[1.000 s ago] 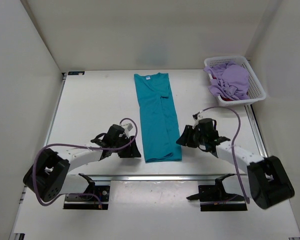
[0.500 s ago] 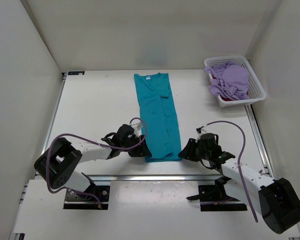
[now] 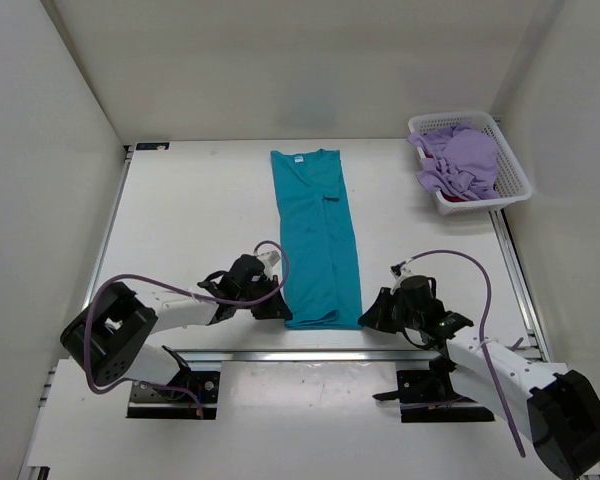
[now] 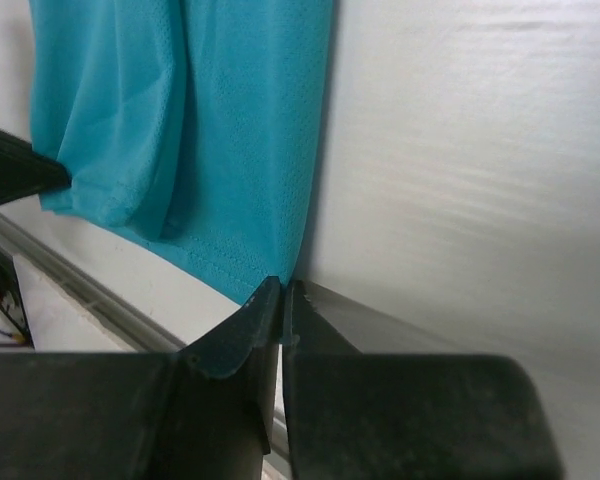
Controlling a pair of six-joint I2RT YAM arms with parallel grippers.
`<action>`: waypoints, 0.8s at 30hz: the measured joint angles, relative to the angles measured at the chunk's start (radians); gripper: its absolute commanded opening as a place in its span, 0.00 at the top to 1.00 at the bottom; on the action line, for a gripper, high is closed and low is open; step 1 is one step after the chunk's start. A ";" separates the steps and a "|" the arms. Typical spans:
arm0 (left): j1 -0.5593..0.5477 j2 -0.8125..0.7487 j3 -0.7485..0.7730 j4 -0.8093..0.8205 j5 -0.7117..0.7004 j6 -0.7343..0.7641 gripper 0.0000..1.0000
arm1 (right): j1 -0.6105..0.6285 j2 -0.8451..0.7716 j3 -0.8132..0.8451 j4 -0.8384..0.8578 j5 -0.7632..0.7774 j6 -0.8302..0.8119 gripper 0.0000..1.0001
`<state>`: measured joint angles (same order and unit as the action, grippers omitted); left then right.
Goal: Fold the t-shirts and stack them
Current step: Grab the bottom of the folded rectangular tshirt with both arms, then fold the folded rectangular tshirt in 1/3 of the way
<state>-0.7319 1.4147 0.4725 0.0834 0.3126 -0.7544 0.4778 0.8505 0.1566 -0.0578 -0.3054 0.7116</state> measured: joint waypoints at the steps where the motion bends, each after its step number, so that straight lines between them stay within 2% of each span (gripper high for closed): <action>1: 0.002 -0.012 -0.012 -0.002 0.002 0.002 1.00 | 0.016 -0.012 -0.005 -0.004 0.002 0.005 1.00; 10: 0.003 -0.113 -0.113 -0.019 0.040 0.000 1.00 | 0.204 -0.100 -0.055 -0.022 0.031 0.127 1.00; 16: 0.013 -0.272 -0.105 -0.189 0.040 0.024 1.00 | 0.277 -0.160 -0.034 -0.120 0.071 0.164 1.00; 19: 0.045 -0.312 -0.048 -0.267 0.043 0.033 1.00 | 0.218 -0.131 0.051 -0.182 0.064 0.125 1.00; 24: 0.147 -0.231 0.129 -0.305 0.063 0.056 1.00 | -0.020 0.021 0.249 -0.155 -0.018 -0.004 1.00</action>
<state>-0.5846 1.1839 0.6010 -0.2218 0.3756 -0.6987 0.4576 0.8715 0.4061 -0.2131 -0.3229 0.7074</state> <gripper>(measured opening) 0.020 0.015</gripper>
